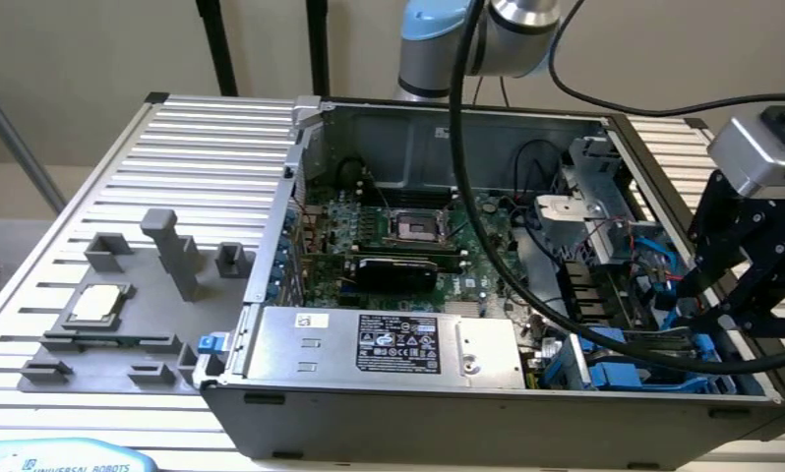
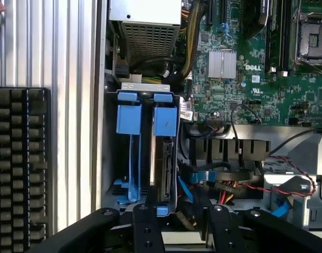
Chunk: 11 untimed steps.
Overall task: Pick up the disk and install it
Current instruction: 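Insert the first disk wire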
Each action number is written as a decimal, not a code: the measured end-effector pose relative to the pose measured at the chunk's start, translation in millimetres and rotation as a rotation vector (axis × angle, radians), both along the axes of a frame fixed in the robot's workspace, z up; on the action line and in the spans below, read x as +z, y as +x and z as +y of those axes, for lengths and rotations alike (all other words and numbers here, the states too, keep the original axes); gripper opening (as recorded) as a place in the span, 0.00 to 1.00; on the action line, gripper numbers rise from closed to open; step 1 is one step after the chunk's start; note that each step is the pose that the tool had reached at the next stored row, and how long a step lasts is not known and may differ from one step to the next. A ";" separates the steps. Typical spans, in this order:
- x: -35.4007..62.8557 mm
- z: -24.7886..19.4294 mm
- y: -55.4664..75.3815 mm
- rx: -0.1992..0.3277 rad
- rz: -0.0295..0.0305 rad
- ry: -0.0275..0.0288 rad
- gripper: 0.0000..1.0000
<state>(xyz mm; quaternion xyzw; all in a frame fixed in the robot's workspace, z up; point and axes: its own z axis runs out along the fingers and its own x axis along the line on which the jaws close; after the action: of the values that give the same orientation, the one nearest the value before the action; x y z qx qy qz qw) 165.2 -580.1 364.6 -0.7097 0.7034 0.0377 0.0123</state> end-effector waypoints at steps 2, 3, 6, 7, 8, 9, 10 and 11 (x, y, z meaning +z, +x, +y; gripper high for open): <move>-3.7 2.9 -2.2 0.002 -0.0019 0.0001 0.40; -5.5 4.7 -3.4 0.003 -0.0029 0.0000 0.40; -9.0 11.1 -6.8 0.006 -0.0038 -0.0002 0.40; -9.7 13.4 -8.3 0.006 -0.0038 -0.0001 0.40; -10.0 15.6 -9.8 0.007 -0.0038 -0.0004 0.42; -10.4 17.4 -11.3 0.008 -0.0038 -0.0007 0.48; -10.5 18.6 -13.0 0.009 -0.0038 -0.0012 0.54; -10.6 18.9 -14.5 0.010 -0.0038 -0.0012 0.54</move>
<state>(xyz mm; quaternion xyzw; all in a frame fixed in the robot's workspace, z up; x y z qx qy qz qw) 150.7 -561.3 354.0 -0.7133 0.6999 0.0360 0.0131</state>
